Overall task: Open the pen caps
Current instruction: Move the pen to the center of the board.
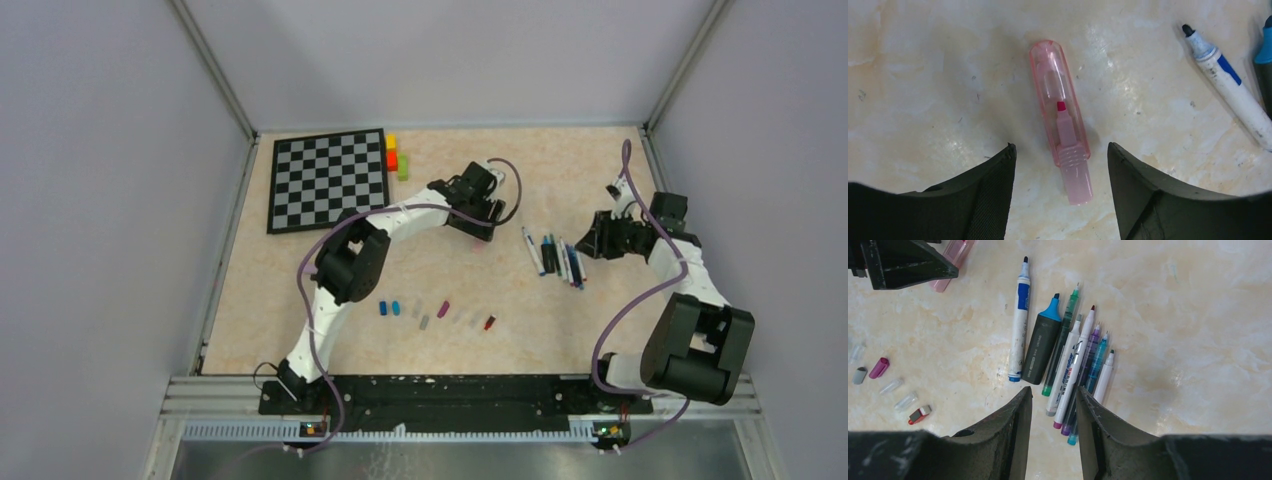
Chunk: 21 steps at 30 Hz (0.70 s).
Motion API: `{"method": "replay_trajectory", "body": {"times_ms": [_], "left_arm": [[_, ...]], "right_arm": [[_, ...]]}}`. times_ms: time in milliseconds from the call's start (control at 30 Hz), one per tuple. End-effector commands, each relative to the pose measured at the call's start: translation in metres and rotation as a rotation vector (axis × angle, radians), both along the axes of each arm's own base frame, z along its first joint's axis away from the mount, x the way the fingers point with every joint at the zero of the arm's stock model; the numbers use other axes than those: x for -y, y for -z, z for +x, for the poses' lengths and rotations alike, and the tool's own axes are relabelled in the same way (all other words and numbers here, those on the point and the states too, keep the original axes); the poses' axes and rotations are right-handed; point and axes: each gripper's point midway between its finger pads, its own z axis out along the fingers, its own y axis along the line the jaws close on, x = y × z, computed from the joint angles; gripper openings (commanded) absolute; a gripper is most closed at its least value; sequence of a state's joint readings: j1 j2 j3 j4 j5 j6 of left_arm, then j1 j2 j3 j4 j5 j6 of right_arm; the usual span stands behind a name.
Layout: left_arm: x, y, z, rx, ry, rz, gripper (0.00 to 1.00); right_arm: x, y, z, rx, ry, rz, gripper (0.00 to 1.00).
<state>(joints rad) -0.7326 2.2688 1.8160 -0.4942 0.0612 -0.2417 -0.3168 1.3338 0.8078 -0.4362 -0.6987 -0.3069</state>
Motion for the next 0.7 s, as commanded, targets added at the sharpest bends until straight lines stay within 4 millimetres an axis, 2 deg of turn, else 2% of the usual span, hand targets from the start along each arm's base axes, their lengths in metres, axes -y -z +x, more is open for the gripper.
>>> {"method": "replay_trajectory", "body": {"times_ms": [0, 100, 167, 233, 567, 667], "left_arm": [[0.000, -0.001, 0.010, 0.029, -0.005, 0.048, 0.67], [0.003, 0.001, 0.008, 0.025, 0.001, 0.052, 0.56], [0.004, 0.001, 0.008, 0.024, -0.001, 0.050, 0.40], [0.008, -0.001, 0.006, 0.017, 0.002, 0.034, 0.35], [0.044, -0.031, -0.022, -0.081, 0.085, -0.189, 0.34], [0.055, -0.037, -0.030, -0.130, 0.091, -0.263, 0.40]], "right_arm": [[0.003, -0.027, 0.011, 0.098, -0.016, -0.016, 0.37], [0.003, -0.027, 0.011, 0.098, -0.017, -0.016, 0.37], [0.003, -0.028, 0.011, 0.100, -0.017, -0.016, 0.37], [0.003, -0.028, 0.011, 0.099, -0.018, -0.016, 0.37], [0.004, -0.028, 0.011, 0.101, -0.015, -0.019, 0.37], [0.004, -0.028, 0.011, 0.100, -0.014, -0.018, 0.37]]}}
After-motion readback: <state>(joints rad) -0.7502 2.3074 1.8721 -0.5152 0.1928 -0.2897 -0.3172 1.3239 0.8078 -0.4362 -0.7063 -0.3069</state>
